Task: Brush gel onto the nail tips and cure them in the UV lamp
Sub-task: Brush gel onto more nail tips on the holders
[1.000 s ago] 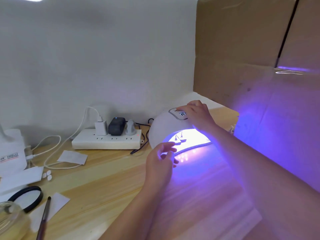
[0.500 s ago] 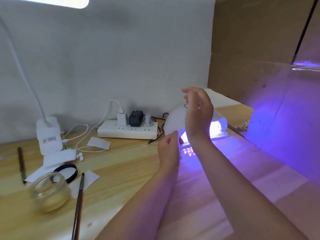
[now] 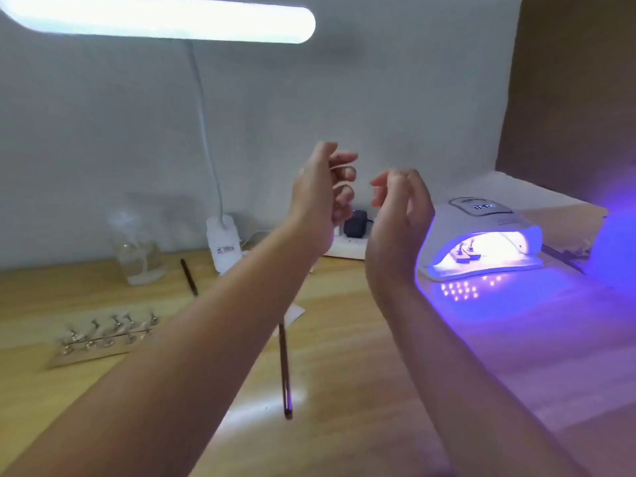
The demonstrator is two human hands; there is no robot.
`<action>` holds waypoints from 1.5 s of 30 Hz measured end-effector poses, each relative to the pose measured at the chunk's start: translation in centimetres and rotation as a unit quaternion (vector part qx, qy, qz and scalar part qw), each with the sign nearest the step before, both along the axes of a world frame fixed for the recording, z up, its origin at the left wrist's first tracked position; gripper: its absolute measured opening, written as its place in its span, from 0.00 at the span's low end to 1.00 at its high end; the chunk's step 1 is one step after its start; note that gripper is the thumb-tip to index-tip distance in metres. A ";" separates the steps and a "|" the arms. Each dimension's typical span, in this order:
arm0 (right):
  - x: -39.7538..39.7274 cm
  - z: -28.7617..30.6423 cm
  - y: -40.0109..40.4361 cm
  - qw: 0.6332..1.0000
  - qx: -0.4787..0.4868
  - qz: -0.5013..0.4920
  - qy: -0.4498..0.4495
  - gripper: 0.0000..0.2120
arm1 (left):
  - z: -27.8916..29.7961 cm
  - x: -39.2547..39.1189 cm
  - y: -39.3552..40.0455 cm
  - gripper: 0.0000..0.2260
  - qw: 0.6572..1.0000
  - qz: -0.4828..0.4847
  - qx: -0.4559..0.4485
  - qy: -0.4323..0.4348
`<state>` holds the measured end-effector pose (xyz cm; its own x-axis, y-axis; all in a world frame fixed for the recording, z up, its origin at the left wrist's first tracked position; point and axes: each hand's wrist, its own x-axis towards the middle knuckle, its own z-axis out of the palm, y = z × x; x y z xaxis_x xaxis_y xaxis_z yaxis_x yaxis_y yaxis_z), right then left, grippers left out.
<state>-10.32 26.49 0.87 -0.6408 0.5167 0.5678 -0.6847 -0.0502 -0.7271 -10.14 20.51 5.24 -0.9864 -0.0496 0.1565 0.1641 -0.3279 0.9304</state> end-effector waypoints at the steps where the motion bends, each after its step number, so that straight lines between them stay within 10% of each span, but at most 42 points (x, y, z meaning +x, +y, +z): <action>1: 0.5 0.0 -0.9 0.999 0.020 0.027 0.003 0.09 | 0.4 0.2 -1.7 0.12 0.999 0.015 -0.021 0.028; 9: 4.4 -2.5 -7.0 0.901 0.386 0.196 -0.026 0.08 | -2.7 6.8 -18.7 0.08 0.904 0.244 -0.307 0.170; 16: 6.8 -6.1 -11.2 0.799 0.512 0.267 -0.169 0.04 | -8.3 9.1 -30.2 0.13 0.819 0.301 -0.465 -0.152; 21: 6.0 -7.3 -13.2 0.736 0.544 0.312 -0.253 0.05 | -9.7 9.3 -30.7 0.16 0.818 0.220 -0.462 -0.262; 45: 8.8 -6.1 -8.6 0.701 0.489 0.406 -0.325 0.07 | -7.5 11.3 -28.7 0.08 0.874 -0.082 -0.386 -0.282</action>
<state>-1.48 17.92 -5.22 -0.7860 -0.5992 -0.1520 -0.2269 0.5083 -0.8307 1.18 -8.17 -2.28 -0.9012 0.0060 -0.4334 -0.3829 0.4575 0.8025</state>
